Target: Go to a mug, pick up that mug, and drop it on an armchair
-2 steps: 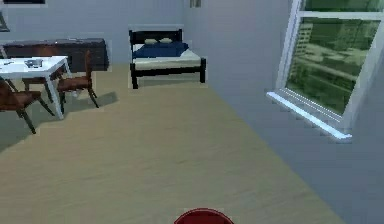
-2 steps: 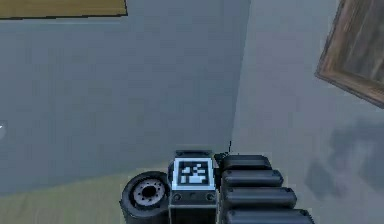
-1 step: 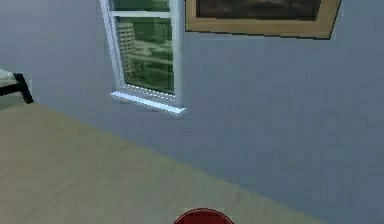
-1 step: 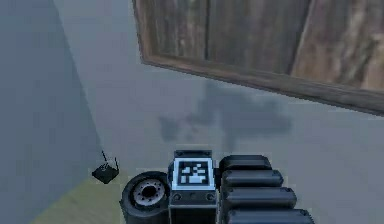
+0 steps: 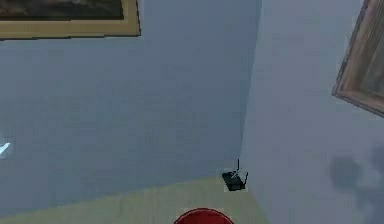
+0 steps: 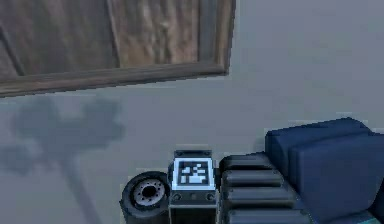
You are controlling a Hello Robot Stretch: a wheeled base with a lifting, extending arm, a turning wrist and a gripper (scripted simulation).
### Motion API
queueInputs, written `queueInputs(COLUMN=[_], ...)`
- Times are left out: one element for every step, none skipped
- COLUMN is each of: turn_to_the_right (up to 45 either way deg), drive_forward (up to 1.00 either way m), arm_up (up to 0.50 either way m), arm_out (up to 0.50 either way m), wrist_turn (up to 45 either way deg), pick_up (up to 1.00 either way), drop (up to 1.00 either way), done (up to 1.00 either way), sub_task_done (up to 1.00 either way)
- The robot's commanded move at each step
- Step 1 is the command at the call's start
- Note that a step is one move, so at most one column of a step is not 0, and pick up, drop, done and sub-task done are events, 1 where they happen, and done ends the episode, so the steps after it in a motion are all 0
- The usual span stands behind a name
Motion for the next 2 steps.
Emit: queueInputs(turn_to_the_right=[45.0, 3.0], drive_forward=[0.0, 0.0], arm_up=[0.0, 0.0], arm_out=[0.0, 0.0], wrist_turn=[0.0, 0.0], pick_up=[0.0, 0.0], drop=[0.0, 0.0], done=[0.0, 0.0], sub_task_done=[0.0, 0.0])
